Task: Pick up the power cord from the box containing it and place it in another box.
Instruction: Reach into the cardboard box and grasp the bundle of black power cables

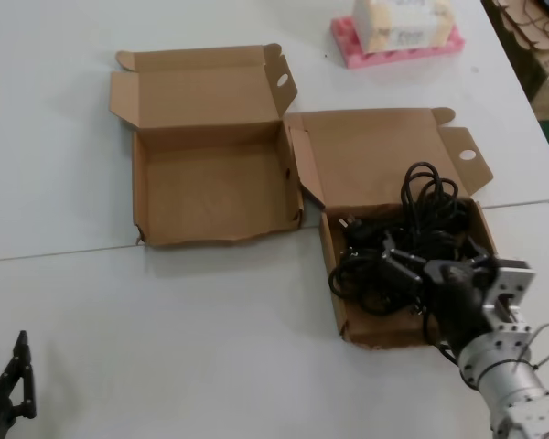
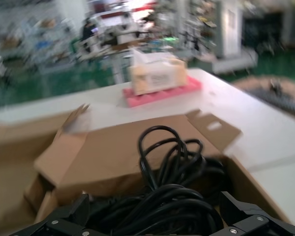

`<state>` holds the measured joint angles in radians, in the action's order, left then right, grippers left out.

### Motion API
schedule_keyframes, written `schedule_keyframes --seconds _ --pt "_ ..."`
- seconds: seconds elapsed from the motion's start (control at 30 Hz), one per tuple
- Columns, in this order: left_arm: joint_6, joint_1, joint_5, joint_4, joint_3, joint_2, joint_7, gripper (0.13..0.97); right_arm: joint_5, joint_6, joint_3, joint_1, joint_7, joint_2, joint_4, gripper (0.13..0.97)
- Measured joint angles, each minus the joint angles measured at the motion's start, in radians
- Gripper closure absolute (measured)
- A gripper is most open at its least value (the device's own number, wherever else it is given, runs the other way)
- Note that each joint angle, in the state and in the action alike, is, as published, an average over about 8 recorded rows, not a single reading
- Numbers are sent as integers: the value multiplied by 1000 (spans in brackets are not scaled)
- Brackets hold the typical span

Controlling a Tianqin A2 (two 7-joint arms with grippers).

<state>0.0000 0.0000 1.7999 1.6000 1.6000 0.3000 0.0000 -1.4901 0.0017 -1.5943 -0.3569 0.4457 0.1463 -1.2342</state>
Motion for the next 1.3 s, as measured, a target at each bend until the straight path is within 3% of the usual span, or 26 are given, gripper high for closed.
schedule_keyframes --seconds 0.2,0.4,0.67,1.17,1.3 --pt "0 0 0 0 0 0 0 774 95 169 -201 -12 0 115 12 184" --pt "0 0 0 0 0 0 0 857 79 239 -285 -13 0 172 14 249" --pt "0 0 0 0 0 0 0 925 24 248 -310 -5 0 199 3 378" --pt "0 0 0 0 0 0 0 934 -9 250 -305 55 0 218 -55 673" --pt "0 0 0 0 0 0 0 934 -3 260 -313 71 0 230 -65 673"
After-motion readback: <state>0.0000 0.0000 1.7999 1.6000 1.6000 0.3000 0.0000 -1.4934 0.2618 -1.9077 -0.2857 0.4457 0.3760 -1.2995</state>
